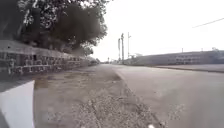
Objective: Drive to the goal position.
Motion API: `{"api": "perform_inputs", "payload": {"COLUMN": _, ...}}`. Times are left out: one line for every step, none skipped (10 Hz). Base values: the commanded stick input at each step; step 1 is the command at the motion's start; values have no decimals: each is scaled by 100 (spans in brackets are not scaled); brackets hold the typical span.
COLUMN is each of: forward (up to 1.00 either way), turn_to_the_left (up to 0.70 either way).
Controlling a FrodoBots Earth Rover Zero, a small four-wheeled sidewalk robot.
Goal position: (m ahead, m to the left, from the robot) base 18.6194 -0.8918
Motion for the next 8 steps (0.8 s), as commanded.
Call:
{"api": "perform_inputs", "payload": {"forward": 70, "turn_to_the_left": 0}}
{"api": "perform_inputs", "payload": {"forward": 70, "turn_to_the_left": 0}}
{"api": "perform_inputs", "payload": {"forward": 70, "turn_to_the_left": 0}}
{"api": "perform_inputs", "payload": {"forward": 70, "turn_to_the_left": 0}}
{"api": "perform_inputs", "payload": {"forward": 70, "turn_to_the_left": 0}}
{"api": "perform_inputs", "payload": {"forward": 70, "turn_to_the_left": 0}}
{"api": "perform_inputs", "payload": {"forward": 70, "turn_to_the_left": 0}}
{"api": "perform_inputs", "payload": {"forward": 70, "turn_to_the_left": 0}}
